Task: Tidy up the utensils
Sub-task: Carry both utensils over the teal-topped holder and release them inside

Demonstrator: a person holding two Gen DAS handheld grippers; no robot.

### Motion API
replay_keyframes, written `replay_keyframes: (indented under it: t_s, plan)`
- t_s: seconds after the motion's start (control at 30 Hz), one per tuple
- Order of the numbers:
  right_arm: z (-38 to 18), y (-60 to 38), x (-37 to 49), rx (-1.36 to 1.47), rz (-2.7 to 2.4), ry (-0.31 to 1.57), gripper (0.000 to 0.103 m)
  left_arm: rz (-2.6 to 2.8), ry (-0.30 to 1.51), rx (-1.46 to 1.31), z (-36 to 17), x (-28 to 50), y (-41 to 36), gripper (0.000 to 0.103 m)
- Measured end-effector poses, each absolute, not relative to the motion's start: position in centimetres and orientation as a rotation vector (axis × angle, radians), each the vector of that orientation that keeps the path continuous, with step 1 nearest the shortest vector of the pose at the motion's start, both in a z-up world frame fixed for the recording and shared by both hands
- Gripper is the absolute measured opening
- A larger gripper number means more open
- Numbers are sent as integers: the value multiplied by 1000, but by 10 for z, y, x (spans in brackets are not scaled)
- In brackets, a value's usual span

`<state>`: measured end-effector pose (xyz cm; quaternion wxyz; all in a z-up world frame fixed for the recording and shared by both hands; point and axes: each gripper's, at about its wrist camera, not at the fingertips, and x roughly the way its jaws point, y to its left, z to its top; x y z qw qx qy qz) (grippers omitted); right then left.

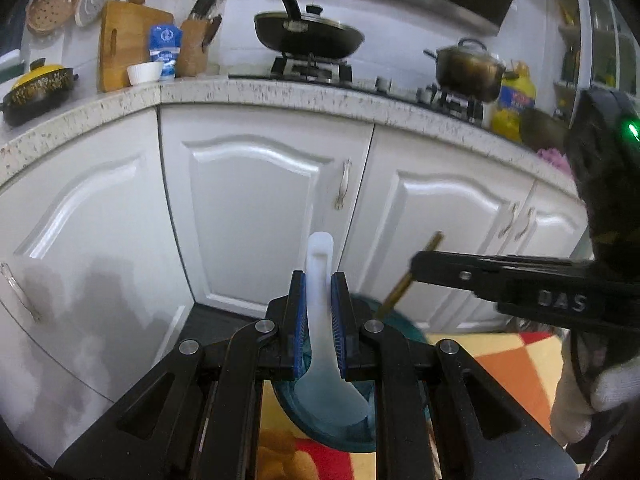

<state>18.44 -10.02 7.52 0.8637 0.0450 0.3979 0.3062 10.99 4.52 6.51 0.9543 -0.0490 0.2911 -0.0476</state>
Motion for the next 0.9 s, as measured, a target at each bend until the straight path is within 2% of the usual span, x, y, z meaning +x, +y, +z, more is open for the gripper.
replay_keyframes:
  t_s: [0.23, 0.33, 0.37, 0.4, 0.47, 0.53, 0.67, 0.9]
  plan:
    - [29, -99, 200, 130, 631, 962, 6, -92, 656, -80, 39, 109, 38, 11]
    - [27, -109, 194, 148, 628, 958, 9, -92, 675, -82, 35, 106, 35, 11]
    - [29, -112, 191, 146, 624, 951, 14, -91, 681, -87, 34, 105, 35, 14]
    - [32, -116, 186, 141, 621, 936, 21, -90, 685, -91, 34, 103, 35, 21]
    - [36, -123, 178, 142, 616, 921, 24, -94, 686, -105, 36, 98, 35, 31]
    - [39, -134, 168, 155, 610, 914, 24, -95, 685, -120, 39, 92, 36, 36]
    - [41, -149, 148, 168, 601, 904, 24, -97, 687, -139, 44, 77, 34, 41]
    - [44, -169, 102, 132, 556, 862, 25, -96, 690, -126, 52, 50, 20, 42]
